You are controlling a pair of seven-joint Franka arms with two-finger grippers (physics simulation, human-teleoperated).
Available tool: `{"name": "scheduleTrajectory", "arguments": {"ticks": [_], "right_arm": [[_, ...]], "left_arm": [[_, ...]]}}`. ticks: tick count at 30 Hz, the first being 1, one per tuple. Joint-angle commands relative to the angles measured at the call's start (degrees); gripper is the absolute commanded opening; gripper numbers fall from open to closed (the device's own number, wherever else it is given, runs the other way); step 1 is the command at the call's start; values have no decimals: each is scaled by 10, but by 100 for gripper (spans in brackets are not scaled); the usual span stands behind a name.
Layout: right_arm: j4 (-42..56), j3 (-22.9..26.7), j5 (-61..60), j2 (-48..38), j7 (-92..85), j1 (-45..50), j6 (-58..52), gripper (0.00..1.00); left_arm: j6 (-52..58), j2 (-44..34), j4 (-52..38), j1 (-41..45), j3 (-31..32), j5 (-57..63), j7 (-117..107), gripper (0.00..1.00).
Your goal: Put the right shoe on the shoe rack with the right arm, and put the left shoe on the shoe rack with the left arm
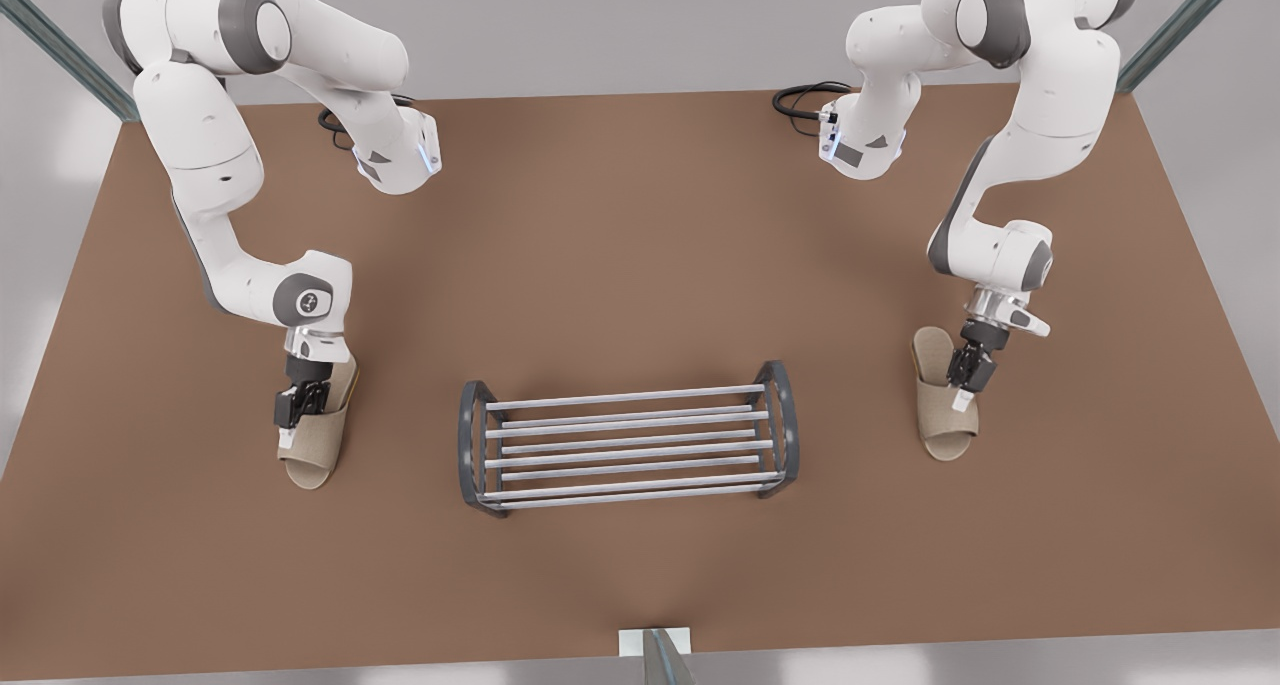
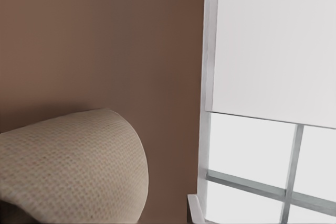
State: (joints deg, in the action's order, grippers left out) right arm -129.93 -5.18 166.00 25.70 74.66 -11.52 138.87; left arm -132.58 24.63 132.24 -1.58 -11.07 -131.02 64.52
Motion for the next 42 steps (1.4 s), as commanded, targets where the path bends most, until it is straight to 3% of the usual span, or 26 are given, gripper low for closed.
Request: {"name": "scheduleTrajectory", "arguments": {"ticks": [1,3,5,7,11,16,19,21,23,26,28,33,36,42], "right_arm": [[0,0,20,0,33,0,0,71],[0,0,20,0,33,0,0,62],[-1,0,19,0,33,0,-3,59],[-1,0,20,0,33,0,-4,47],[-2,0,20,-2,33,0,-4,41],[-1,0,19,-8,32,7,-4,21],[3,0,28,-58,19,11,3,21],[41,0,46,-112,20,14,84,21],[46,-4,38,-138,29,21,124,21],[120,-46,-24,-188,51,42,305,21],[148,-57,-105,-214,50,67,379,21],[197,-91,-208,-241,47,141,424,21],[253,-91,-262,-195,45,207,415,21],[359,-69,-273,-55,30,295,355,21]], "left_arm": [[1,2,-2,0,0,1,26,56],[1,6,-3,0,0,1,26,51],[1,9,-7,0,0,1,26,48],[1,12,-9,0,0,1,26,46],[1,15,-11,0,0,1,26,39],[-3,2,-22,1,0,3,26,31],[-4,-11,-27,1,0,5,27,25],[-20,-30,-39,2,0,6,24,24],[-118,-85,-51,4,22,12,24,23],[-220,-188,-50,33,58,12,-6,23],[-249,-217,-50,39,83,12,-34,22],[-314,-315,-33,43,136,12,-124,21],[-348,-384,-8,57,168,12,-193,21],[-351,-398,-12,65,249,11,-319,21]]}}
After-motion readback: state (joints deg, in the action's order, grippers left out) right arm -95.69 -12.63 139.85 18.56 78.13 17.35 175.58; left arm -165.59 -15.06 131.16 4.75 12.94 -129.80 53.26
